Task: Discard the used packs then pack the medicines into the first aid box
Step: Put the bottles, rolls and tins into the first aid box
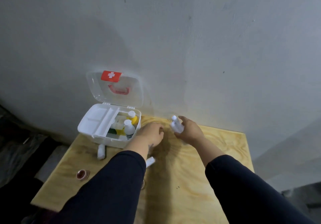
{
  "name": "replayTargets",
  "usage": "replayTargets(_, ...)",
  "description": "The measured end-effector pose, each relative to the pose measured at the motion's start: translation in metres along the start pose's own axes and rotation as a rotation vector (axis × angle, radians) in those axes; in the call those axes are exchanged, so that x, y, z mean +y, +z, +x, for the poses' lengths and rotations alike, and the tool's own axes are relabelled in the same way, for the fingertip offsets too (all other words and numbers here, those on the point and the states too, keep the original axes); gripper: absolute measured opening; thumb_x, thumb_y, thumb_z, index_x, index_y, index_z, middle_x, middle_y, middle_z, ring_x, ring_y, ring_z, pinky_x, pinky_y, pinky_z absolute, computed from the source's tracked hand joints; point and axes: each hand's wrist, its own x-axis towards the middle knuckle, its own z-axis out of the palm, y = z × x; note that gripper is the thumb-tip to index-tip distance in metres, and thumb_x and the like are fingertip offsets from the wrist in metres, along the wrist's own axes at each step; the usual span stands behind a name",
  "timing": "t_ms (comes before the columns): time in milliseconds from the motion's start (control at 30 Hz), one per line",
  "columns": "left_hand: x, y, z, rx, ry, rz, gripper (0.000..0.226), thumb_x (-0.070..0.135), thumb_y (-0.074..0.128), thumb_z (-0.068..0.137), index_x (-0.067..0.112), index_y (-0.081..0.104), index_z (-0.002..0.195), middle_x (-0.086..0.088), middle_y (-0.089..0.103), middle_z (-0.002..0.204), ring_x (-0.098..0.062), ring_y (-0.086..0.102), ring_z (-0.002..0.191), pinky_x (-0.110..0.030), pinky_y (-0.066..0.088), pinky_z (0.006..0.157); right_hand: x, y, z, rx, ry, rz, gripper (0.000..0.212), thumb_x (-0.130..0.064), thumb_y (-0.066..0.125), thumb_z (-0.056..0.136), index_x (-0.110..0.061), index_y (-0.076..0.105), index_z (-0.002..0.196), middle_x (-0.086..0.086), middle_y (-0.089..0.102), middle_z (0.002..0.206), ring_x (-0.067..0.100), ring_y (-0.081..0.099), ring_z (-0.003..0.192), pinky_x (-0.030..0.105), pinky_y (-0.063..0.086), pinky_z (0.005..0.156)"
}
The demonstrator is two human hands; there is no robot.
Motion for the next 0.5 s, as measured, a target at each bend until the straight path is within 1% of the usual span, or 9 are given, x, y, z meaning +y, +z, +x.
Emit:
replayTargets(67, 0.004, -0.016, -0.002, 0.041, 0.029, 0.013, 0.036, 0.029, 0.047, 0.098, 0.024, 0.056, 0.132, 0.001, 0.050, 0.142, -0.022, 0.050, 0.128, -0.034, 0.043, 0.104, -0.013, -0.012, -0.002, 0.079, -0.025, 0.119, 0.060, -0.028, 0.064, 0.083, -0.015, 0.043, 0.138, 0.008, 0.061, 0.126, 0.026, 0.059, 0.112, 0.028, 0.044, 0.082)
replayTargets(100, 0.005, -0.025, -0.003, 0.062, 0.045, 0.018, 0.036, 0.028, 0.047, 0.097, 0.022, 0.056, 0.131, 0.001, 0.050, 0.142, -0.022, 0.049, 0.128, -0.034, 0.042, 0.105, -0.020, -0.018, -0.002, 0.126, -0.044, 0.171, 0.057, -0.024, 0.065, 0.082, -0.014, 0.047, 0.135, 0.008, 0.062, 0.122, 0.026, 0.060, 0.109, 0.027, 0.042, 0.080)
replayTargets(200, 0.004, -0.054, -0.009, 0.137, 0.089, 0.023, 0.036, 0.024, 0.045, 0.097, 0.019, 0.055, 0.132, -0.001, 0.050, 0.142, -0.024, 0.052, 0.125, -0.033, 0.043, 0.102, -0.052, -0.035, -0.003, 0.240, -0.073, 0.311, 0.045, -0.022, 0.066, 0.082, -0.012, 0.055, 0.124, 0.003, 0.062, 0.108, 0.023, 0.060, 0.097, 0.027, 0.040, 0.077)
replayTargets(267, -0.002, -0.072, -0.014, 0.183, 0.112, 0.021, 0.037, 0.023, 0.045, 0.098, 0.019, 0.054, 0.134, -0.001, 0.049, 0.143, -0.024, 0.051, 0.126, -0.033, 0.043, 0.102, -0.076, -0.039, -0.003, 0.305, -0.089, 0.367, 0.041, -0.021, 0.067, 0.081, -0.014, 0.056, 0.120, -0.003, 0.058, 0.099, 0.019, 0.056, 0.089, 0.027, 0.041, 0.076)
replayTargets(367, -0.022, -0.095, -0.025, 0.213, 0.134, 0.026, 0.040, 0.022, 0.045, 0.098, 0.020, 0.050, 0.138, 0.000, 0.046, 0.147, -0.023, 0.049, 0.129, -0.034, 0.042, 0.104, -0.110, -0.033, -0.004, 0.354, -0.104, 0.434, 0.048, -0.021, 0.070, 0.078, -0.015, 0.055, 0.122, -0.002, 0.058, 0.102, 0.022, 0.061, 0.094, 0.033, 0.050, 0.079)
replayTargets(433, -0.044, -0.106, -0.031, 0.226, 0.121, 0.022, 0.043, 0.023, 0.046, 0.098, 0.021, 0.047, 0.140, 0.000, 0.044, 0.149, -0.025, 0.048, 0.131, -0.036, 0.042, 0.105, -0.133, -0.022, -0.008, 0.352, -0.115, 0.451, 0.051, -0.021, 0.071, 0.077, -0.015, 0.054, 0.125, 0.002, 0.061, 0.109, 0.023, 0.063, 0.099, 0.036, 0.053, 0.084)
replayTargets(500, -0.070, -0.113, -0.037, 0.237, 0.092, 0.010, 0.045, 0.024, 0.048, 0.097, 0.022, 0.045, 0.141, 0.000, 0.043, 0.150, -0.025, 0.047, 0.131, -0.036, 0.042, 0.105, -0.154, -0.009, -0.011, 0.348, -0.130, 0.466, 0.053, -0.020, 0.071, 0.077, -0.015, 0.053, 0.127, 0.005, 0.063, 0.114, 0.024, 0.063, 0.100, 0.039, 0.054, 0.088)
